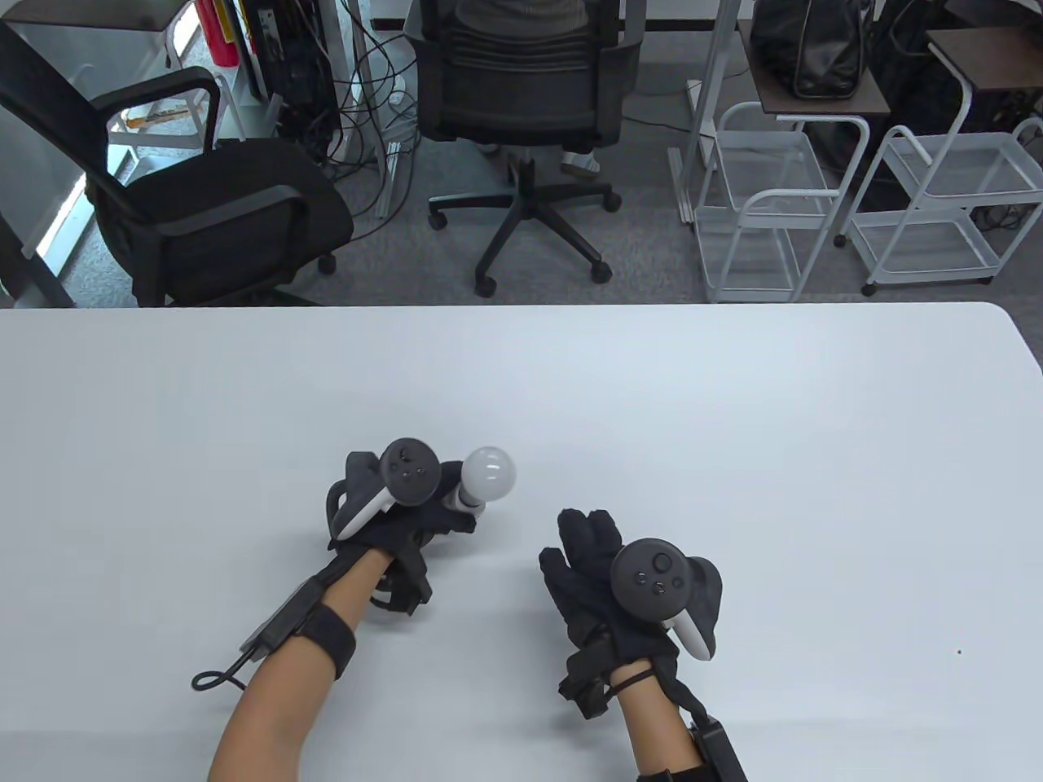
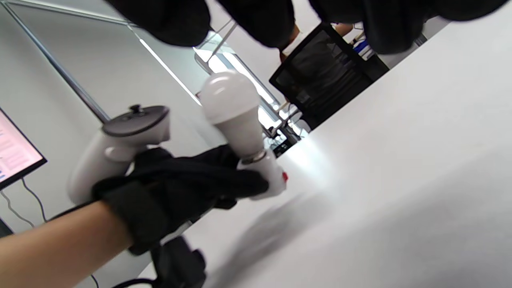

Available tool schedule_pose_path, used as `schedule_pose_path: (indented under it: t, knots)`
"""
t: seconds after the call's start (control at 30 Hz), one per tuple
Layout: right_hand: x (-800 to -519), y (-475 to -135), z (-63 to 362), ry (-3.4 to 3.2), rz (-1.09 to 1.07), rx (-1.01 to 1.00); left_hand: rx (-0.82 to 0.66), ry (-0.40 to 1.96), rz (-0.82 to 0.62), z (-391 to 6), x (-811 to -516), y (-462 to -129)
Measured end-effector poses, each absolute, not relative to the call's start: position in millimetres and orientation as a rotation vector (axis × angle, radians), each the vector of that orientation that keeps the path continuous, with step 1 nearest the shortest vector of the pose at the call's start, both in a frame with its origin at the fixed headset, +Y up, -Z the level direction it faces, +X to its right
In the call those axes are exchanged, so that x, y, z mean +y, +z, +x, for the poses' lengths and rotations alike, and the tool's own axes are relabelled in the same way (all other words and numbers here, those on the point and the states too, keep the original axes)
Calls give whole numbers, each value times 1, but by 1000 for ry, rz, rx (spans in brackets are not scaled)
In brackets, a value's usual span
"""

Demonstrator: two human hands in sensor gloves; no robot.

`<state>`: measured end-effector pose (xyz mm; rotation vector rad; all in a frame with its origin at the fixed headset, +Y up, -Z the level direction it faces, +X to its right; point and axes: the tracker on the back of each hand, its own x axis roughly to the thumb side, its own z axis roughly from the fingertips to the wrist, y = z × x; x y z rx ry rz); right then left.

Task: Screw light bulb into light bulb socket (Screw with right hand)

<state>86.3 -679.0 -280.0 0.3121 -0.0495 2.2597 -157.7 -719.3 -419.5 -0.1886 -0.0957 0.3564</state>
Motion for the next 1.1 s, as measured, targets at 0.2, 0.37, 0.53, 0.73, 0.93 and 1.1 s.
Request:
schedule_pose_path:
  t: [0.2,0.37,0.53,0.73,0.93,1.1]
  knots:
    - [-684,-283,88,2255,303,2,60,387,-307,-147,-739,-466]
    - [-686,-285,92,2246,274,7,98,509,-465,-150,-762,-476]
    - [-689,-288,92,2241,272,43,96,522,-486,-153,-766,-476]
    - [-692,-289,90,2290,278,64,13,442,-429,-169,-753,-470]
    - [-696,-290,80,2342,322,60,-146,423,-283,-206,-730,-431]
    - [-698,-291,71,2368,347,41,-217,429,-212,-231,-707,-384]
